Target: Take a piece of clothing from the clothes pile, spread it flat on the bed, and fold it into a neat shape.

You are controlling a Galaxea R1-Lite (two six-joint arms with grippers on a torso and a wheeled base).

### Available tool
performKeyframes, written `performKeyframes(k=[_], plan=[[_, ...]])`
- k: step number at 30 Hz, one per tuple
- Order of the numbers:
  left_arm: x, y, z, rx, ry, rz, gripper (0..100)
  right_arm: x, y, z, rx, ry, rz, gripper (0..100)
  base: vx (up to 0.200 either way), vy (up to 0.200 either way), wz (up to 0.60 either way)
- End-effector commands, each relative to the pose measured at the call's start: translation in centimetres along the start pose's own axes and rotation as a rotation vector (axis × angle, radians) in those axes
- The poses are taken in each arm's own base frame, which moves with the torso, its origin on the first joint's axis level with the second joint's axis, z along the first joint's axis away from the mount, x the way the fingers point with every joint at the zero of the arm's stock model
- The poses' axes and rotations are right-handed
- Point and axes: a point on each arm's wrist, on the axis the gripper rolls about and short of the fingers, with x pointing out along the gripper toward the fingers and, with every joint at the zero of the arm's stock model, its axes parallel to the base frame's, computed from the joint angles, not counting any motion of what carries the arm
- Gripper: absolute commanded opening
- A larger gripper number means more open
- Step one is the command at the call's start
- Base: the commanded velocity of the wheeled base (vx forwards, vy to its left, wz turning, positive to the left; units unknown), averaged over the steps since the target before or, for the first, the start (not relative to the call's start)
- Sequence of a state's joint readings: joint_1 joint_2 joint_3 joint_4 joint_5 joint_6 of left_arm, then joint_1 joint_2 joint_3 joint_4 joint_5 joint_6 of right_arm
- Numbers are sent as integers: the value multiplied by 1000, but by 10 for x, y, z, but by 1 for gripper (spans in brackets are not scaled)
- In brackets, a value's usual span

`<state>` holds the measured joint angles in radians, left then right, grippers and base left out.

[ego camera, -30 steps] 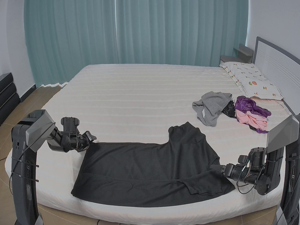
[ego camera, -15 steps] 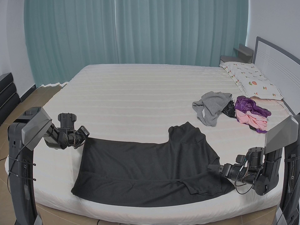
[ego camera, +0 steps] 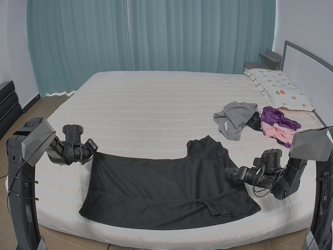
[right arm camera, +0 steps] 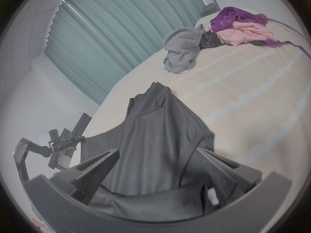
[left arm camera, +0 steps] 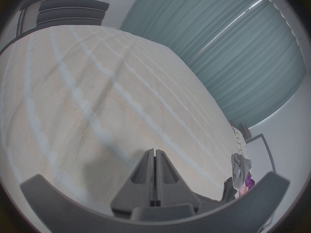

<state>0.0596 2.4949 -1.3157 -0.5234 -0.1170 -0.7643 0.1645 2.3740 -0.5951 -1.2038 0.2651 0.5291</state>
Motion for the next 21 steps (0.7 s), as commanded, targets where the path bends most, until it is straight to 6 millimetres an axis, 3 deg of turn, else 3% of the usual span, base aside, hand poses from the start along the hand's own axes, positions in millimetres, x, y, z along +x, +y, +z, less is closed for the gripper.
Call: performKeyframes(k=[1, 7, 20, 21], plan=[[-6, -5, 6, -38, -17, -12, 0, 45, 15, 45, -16, -58, -30, 100, 0, 0, 0], [-7, -1, 4, -41, -13, -1, 0, 81, 10, 58, -16, -59, -102, 100, 0, 0, 0], [-8, 2, 2, -39, -5, 8, 0, 118, -7, 60, -52, -72, -132, 100, 0, 0, 0], [-8, 2, 3, -40, -8, 8, 0, 119, -8, 57, -51, -60, -148, 0, 0, 0, 0]])
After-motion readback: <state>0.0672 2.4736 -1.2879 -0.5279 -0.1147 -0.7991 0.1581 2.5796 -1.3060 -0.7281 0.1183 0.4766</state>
